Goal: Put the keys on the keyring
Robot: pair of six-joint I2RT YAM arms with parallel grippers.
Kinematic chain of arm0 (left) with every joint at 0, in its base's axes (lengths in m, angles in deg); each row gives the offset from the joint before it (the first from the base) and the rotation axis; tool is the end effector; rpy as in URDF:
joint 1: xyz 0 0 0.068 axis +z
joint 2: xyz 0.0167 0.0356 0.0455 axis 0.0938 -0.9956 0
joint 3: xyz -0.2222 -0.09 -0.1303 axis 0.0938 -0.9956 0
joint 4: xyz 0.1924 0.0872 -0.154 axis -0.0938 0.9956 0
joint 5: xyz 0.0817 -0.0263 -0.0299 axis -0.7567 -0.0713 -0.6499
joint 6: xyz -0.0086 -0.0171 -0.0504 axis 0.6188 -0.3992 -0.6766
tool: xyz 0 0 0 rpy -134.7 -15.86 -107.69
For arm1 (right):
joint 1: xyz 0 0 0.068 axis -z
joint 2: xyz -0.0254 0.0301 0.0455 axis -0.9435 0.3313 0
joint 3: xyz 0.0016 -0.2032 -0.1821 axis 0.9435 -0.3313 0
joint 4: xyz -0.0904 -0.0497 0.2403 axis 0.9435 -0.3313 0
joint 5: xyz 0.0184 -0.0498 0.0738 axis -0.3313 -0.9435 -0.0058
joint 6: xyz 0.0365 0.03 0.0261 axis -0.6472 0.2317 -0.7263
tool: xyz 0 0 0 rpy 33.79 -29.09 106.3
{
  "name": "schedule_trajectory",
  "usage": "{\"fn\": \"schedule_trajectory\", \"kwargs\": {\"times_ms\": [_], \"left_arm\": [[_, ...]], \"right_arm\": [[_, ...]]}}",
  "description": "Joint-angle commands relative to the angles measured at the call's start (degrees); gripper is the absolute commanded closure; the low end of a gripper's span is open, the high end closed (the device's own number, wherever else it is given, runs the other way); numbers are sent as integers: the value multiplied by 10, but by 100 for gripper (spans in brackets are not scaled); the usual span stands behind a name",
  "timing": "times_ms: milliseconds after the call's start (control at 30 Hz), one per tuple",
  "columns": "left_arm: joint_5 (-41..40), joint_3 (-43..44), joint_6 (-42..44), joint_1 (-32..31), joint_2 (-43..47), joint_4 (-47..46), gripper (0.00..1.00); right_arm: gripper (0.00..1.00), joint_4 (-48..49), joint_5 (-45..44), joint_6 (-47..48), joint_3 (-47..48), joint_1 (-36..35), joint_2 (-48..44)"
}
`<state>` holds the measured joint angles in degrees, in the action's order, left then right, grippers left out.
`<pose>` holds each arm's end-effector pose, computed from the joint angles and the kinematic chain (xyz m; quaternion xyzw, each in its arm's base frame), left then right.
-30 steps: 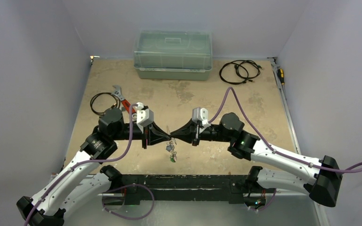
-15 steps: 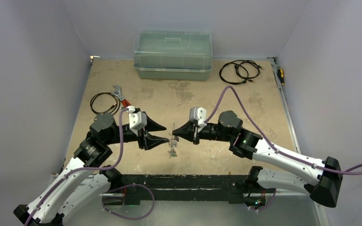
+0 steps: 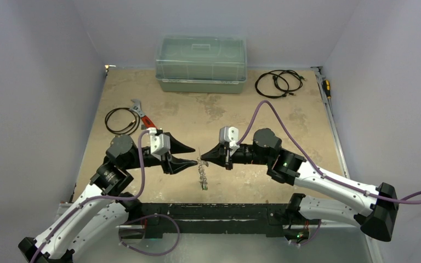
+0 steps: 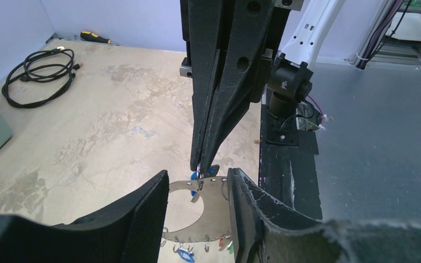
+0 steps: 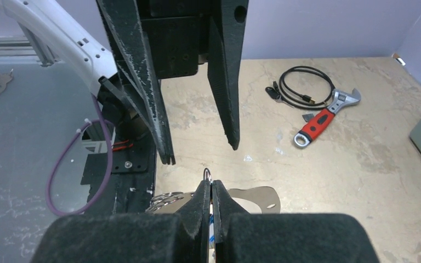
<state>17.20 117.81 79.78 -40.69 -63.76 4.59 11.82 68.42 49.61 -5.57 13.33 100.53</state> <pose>0.1023 -0.1029 0.3332 0.4335 0.5586 -0.4712 0.5273 0.1137 0.2052 0.3345 -0.4960 0.5340 0.4353 0.5285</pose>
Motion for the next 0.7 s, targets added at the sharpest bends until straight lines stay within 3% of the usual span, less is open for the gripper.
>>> {"fn": "schedule_trajectory", "kwargs": {"times_ms": [0,500,667], "left_arm": [[29,-10,-6,-2,-12,-61,59],[42,-8,-8,-5,-52,-49,76],[45,-10,-14,-6,-54,-48,75]], "right_arm": [[100,20,33,7,37,-2,-7],[100,23,45,7,35,-2,-17],[100,28,34,7,28,-2,-28]]}}
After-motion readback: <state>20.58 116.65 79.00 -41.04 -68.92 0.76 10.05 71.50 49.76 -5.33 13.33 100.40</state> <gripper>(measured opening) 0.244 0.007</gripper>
